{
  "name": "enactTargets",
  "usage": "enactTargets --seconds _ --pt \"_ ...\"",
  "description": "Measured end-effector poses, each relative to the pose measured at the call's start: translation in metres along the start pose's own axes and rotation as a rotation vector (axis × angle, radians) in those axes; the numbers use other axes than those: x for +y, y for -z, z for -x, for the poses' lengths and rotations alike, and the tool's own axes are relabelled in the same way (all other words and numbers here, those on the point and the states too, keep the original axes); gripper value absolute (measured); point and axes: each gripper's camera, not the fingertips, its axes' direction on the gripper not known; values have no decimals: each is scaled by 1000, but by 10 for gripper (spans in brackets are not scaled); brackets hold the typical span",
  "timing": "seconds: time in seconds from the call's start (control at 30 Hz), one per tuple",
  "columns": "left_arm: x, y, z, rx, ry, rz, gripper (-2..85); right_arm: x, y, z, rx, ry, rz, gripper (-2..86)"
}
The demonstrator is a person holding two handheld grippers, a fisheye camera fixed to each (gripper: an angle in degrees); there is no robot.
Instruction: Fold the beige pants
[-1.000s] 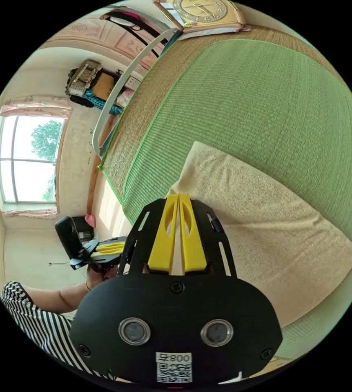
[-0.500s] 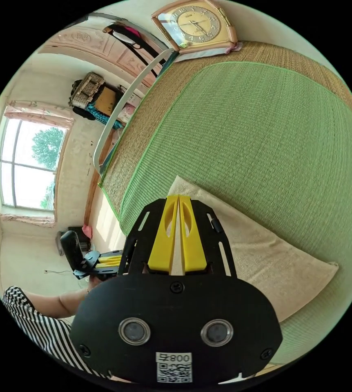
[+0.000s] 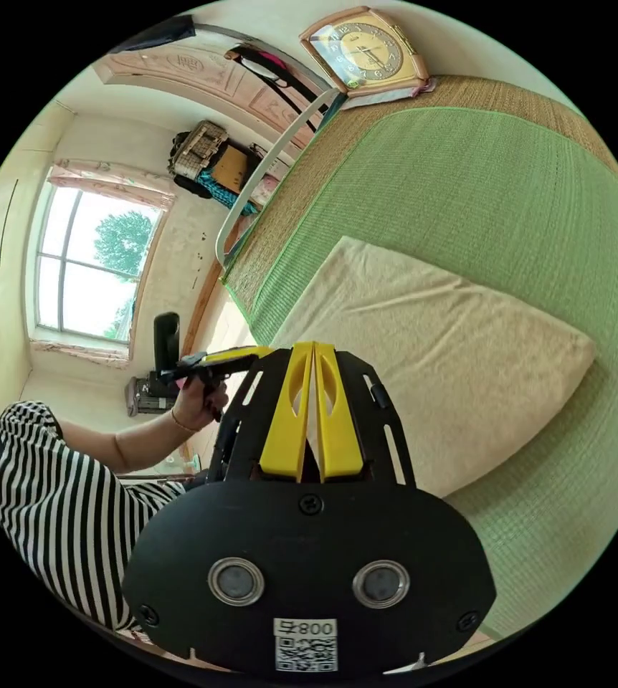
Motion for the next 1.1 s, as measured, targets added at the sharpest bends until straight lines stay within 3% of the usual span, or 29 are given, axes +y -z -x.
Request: enactTargets --seconds 0.13,0.27,0.43,0.53,0.67,0.83,1.03,1.1 --pt "1 -15 -1 9 -20 30 1 82 -12 -23 47 -134 94 0" --pt "4 -17 -12 -24 -8 29 0 113 0 -32 -52 -187 -31 0" --pt "4 -33 -25 -63 -28 74 0 143 2 -51 59 -238 -59 0" --pt "5 -36 -29 -54 -4 68 0 158 -4 -79 -96 -369 -112 0" --pt "10 -34 -51 -24 -83 31 1 161 10 -69 -42 -279 -139 0" --pt "9 -75 -92 85 -217 138 1 135 44 -112 28 -325 -274 0" --pt "11 -137 -124 -9 -327 310 1 86 51 -169 144 -403 -240 1" --pt "11 -140 -120 27 -300 293 1 80 43 -187 119 -428 -187 1"
